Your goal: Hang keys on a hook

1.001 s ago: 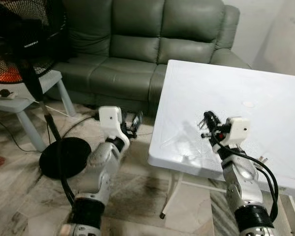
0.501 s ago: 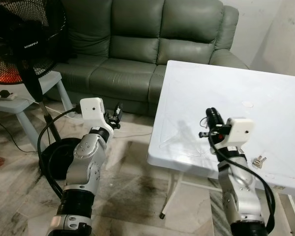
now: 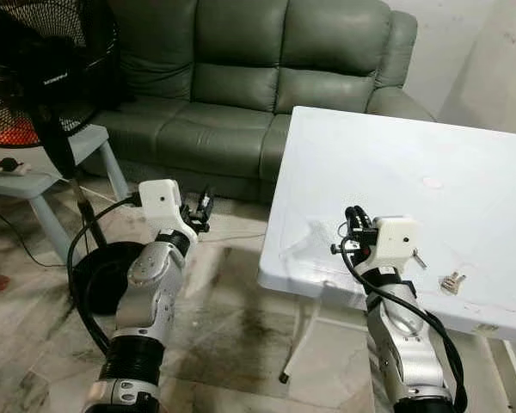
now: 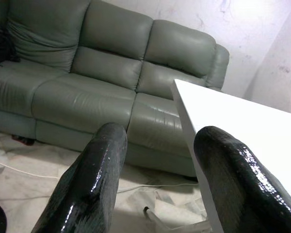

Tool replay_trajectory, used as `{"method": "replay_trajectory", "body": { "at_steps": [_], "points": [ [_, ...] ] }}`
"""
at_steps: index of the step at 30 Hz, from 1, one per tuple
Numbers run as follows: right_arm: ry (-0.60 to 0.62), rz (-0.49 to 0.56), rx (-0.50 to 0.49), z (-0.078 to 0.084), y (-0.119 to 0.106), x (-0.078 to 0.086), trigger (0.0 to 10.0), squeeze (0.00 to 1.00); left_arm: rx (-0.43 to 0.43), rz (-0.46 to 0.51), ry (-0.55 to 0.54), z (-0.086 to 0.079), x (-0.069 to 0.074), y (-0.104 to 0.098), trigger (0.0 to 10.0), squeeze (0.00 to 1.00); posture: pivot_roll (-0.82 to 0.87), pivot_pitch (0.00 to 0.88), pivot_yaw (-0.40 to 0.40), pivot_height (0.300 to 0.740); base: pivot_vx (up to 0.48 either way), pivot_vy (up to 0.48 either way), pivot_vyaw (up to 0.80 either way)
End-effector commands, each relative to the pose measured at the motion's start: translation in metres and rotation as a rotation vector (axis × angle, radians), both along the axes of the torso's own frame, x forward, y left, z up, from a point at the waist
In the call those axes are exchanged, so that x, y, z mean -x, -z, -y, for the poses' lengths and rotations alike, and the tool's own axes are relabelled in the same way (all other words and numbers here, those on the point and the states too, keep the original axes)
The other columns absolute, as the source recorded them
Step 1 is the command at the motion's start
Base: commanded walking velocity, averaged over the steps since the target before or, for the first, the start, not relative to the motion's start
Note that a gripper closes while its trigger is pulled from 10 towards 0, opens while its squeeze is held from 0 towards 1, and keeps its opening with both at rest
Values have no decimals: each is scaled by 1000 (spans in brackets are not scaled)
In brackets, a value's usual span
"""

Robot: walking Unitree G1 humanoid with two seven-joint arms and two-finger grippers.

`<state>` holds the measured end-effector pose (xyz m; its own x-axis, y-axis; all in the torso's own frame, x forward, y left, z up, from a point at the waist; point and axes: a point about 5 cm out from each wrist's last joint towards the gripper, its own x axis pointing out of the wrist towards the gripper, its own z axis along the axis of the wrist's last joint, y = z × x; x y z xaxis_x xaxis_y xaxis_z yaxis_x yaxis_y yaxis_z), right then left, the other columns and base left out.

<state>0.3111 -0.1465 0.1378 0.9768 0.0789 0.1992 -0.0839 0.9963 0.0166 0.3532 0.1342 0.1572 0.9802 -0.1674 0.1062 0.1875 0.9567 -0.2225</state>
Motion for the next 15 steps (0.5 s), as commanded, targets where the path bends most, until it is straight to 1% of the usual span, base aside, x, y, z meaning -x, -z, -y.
{"method": "replay_trajectory", "body": {
  "at_steps": [1,2,5,10,15],
  "points": [
    [13,3,17,-1,-5,-2,10000,0,2,34,-2,-2,-2,-8,10000,0,21,0,-17,740,0,0,0],
    [19,0,20,-1,-5,-3,10000,0,2,40,-2,-2,-2,-9,10000,0,21,0,-17,740,0,0,0],
    [24,-5,8,-3,-5,-2,10000,0,5,40,-9,-3,-2,-9,10000,0,20,0,-14,740,0,0,-773],
    [27,-1,18,-5,-6,-3,10000,0,14,40,-25,-6,-1,-9,10000,0,20,0,-14,740,0,0,-766],
    [46,6,25,-2,-10,-7,10000,0,27,34,-35,-9,-3,-9,10000,0,24,0,-14,740,0,0,-768]
  ]
}}
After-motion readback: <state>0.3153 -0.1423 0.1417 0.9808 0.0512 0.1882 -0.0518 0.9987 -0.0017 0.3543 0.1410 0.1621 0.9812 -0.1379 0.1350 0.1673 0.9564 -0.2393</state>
